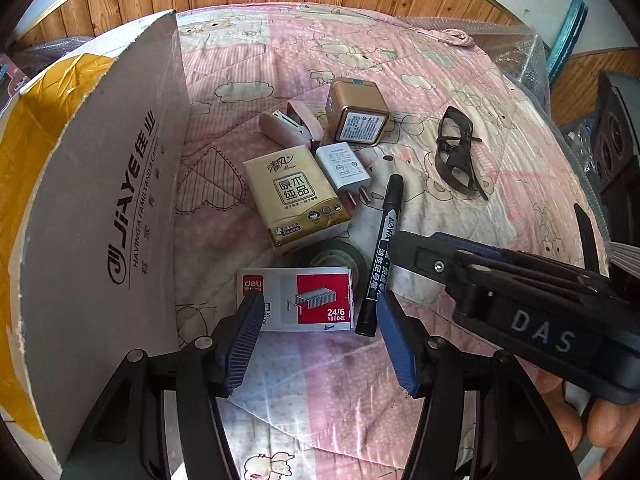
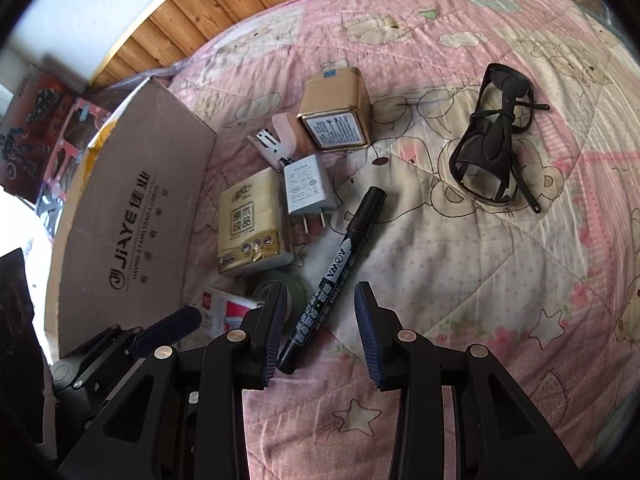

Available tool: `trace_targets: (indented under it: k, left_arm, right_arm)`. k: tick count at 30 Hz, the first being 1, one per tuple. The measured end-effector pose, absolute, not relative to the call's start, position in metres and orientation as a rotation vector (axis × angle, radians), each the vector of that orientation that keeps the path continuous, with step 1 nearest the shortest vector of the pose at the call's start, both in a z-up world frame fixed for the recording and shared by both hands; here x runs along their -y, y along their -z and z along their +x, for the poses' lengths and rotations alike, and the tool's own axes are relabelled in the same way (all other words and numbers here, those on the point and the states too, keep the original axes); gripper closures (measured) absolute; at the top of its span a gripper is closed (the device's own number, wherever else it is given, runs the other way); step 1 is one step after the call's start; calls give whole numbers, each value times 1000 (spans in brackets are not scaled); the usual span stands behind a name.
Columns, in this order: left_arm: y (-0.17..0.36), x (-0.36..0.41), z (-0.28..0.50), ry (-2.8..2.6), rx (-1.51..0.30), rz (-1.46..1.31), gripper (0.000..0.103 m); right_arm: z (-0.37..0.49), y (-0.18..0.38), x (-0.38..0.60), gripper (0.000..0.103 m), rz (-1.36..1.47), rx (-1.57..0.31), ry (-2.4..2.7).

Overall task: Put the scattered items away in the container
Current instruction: 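Grasp the red staples box with the left tool while the right tool grasps the black marker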

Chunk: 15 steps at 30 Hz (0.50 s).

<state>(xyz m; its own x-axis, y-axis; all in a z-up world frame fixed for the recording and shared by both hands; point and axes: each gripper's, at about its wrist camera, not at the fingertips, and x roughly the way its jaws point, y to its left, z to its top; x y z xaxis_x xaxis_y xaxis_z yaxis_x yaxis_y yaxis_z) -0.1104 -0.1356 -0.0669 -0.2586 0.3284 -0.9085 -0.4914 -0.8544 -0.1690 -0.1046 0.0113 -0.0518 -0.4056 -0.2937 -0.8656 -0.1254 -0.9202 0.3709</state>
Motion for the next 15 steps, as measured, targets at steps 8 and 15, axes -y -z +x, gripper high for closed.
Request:
trace_targets:
  k: [8, 15]
  left_arm:
    - [85, 136, -126, -2195, -196, -1475, 32]
    - [98, 141, -144, -2187, -139, -1538, 32]
  right_arm:
    - [-114, 71, -6, 66, 1628, 484, 2518]
    - [-119, 70, -3, 52, 1574, 500, 2519]
